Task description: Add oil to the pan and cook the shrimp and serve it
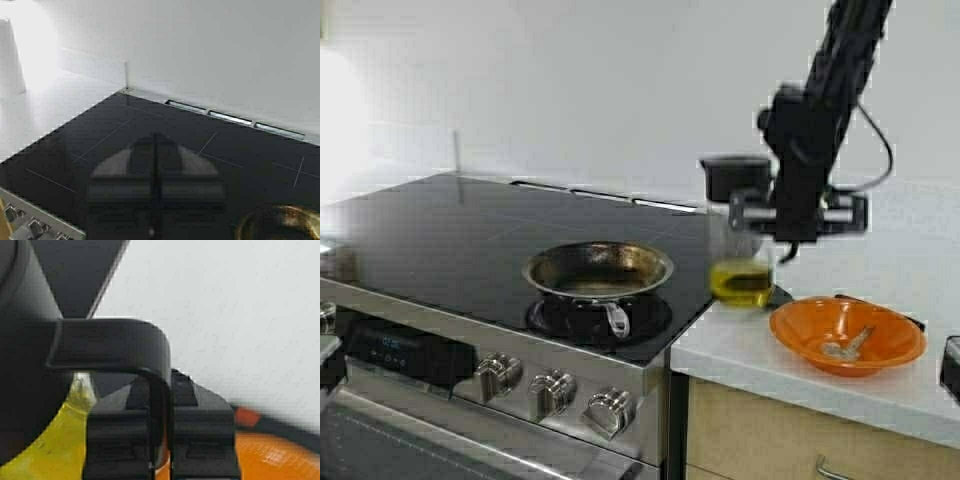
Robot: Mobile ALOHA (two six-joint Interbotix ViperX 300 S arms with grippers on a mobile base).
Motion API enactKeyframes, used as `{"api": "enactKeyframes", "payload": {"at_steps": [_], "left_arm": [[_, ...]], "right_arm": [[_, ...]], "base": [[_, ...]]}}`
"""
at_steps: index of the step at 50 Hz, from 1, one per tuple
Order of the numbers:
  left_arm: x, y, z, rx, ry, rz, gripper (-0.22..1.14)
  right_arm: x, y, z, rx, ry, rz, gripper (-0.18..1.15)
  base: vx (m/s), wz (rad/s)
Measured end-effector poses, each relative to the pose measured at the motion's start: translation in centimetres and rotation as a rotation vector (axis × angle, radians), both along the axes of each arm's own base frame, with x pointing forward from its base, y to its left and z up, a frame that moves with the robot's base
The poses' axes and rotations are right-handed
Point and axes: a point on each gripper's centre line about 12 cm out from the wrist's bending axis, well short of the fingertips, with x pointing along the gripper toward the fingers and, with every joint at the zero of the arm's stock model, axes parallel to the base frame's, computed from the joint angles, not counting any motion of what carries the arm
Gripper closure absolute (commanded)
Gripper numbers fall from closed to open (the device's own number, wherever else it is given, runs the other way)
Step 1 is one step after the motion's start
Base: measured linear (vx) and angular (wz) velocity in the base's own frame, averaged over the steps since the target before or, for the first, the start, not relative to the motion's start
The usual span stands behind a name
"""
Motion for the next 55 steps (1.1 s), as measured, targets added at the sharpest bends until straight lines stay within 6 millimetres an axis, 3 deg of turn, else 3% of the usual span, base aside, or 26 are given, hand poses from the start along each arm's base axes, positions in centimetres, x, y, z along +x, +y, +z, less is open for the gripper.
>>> {"api": "enactKeyframes", "payload": {"at_steps": [9,29,55], "left_arm": [[0.0,0.0,0.0,0.0,-0.002,0.0,0.89],[0.0,0.0,0.0,0.0,0.0,0.0,0.89],[0.0,0.0,0.0,-0.002,0.0,0.0,0.89]], "right_arm": [[1.1,0.2,3.9,-0.179,0.007,0.035,0.89],[4.8,5.2,8.8,-0.617,0.032,0.193,0.89],[8.9,9.6,6.6,-0.96,0.151,0.288,0.9]], "base": [[0.0,0.0],[0.0,0.0],[0.0,0.0]]}}
